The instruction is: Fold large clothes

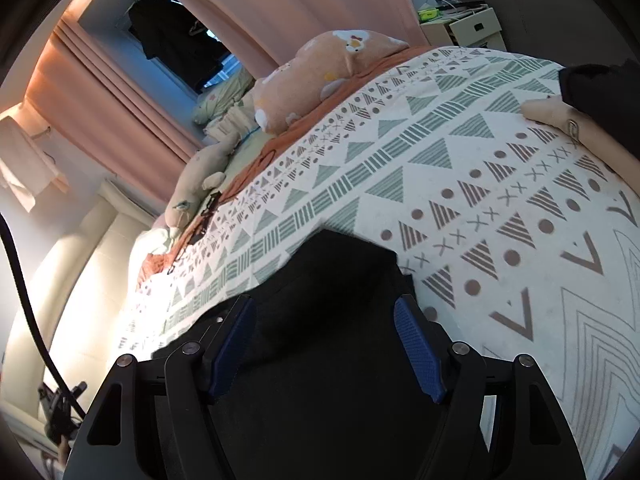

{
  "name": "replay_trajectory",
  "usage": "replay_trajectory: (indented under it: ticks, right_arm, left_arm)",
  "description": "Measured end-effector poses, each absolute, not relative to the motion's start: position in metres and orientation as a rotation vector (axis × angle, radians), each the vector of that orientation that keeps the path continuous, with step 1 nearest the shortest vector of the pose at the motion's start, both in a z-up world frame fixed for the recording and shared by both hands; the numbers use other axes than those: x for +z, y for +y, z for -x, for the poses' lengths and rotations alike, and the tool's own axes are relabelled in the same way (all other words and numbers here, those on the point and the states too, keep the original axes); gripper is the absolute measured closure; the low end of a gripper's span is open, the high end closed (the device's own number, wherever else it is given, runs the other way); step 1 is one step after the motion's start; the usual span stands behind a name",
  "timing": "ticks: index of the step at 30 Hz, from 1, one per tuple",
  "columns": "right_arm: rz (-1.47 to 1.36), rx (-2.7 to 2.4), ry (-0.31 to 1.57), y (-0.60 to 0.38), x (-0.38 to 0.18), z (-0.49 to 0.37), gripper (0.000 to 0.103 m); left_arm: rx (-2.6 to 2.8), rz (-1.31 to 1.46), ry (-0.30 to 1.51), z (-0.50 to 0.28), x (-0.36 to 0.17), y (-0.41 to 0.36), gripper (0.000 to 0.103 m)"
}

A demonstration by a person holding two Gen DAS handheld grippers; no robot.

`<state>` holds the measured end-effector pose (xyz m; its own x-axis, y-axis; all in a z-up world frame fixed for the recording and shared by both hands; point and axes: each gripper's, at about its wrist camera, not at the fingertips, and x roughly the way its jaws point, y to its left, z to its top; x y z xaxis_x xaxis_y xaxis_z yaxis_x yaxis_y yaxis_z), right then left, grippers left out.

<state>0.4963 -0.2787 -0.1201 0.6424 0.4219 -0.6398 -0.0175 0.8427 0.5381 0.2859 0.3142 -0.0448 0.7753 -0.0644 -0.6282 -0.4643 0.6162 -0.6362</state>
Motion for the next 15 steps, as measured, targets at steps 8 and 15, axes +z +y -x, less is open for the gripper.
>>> replay_trajectory:
  ticks: [8,15]
  right_arm:
    - [-0.419,0.197,0.911,-0.288,-0.135,-0.458,0.031]
    - [-0.356,0.123,0.997,-0.302,-0.163,-0.426,0.031]
  left_arm:
    - [0.314,0.854,0.736,-0.241,-0.075,0.307,0.023]
    - [0.330,0.819,0.819,-0.206,-0.104,0.290,0.023]
